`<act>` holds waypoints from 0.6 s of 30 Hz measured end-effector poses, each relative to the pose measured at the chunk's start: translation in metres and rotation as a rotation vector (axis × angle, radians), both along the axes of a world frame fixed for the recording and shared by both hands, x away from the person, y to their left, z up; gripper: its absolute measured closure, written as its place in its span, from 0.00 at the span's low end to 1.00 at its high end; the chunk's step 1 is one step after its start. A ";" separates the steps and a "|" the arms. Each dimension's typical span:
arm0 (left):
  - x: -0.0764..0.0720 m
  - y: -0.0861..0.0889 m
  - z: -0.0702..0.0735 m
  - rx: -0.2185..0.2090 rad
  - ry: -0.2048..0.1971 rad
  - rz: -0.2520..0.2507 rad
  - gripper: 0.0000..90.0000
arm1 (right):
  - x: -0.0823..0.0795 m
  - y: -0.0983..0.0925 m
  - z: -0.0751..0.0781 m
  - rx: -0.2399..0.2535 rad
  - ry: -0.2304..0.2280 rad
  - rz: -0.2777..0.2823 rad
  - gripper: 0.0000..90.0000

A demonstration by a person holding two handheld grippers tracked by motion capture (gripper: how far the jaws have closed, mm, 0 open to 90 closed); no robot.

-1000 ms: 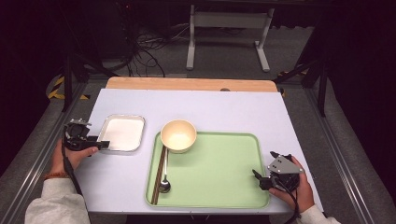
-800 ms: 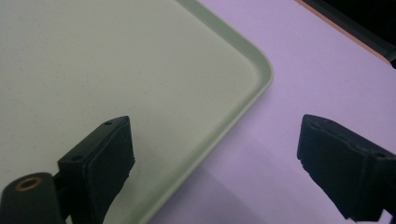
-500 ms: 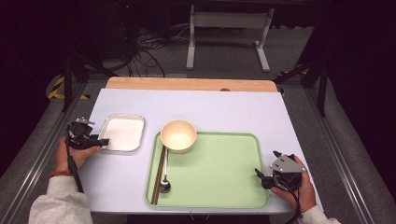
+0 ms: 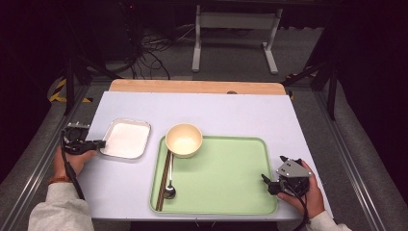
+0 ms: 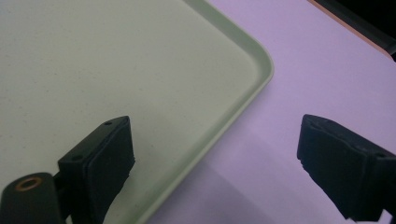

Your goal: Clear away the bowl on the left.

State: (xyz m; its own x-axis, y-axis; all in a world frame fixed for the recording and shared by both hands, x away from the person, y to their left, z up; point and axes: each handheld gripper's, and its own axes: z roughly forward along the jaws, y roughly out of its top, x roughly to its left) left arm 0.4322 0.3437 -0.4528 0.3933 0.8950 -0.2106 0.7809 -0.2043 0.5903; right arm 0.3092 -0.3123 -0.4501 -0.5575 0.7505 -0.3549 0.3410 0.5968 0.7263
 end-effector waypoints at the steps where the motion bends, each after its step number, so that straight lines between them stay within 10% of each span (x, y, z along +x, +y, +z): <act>1: -0.001 0.001 0.001 -0.009 -0.003 -0.002 0.93 | 0.000 0.000 0.000 -0.001 0.000 0.001 0.13; 18: -0.006 -0.003 0.014 -0.079 -0.130 0.023 0.99 | 0.001 -0.001 0.000 0.004 0.004 -0.002 0.13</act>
State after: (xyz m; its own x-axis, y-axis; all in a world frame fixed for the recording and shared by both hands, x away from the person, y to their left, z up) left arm 0.4259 0.3402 -0.4388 0.4009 0.8869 -0.2296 0.7012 -0.1357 0.6999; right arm 0.3104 -0.3137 -0.4503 -0.5573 0.7533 -0.3493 0.3455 0.5929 0.7274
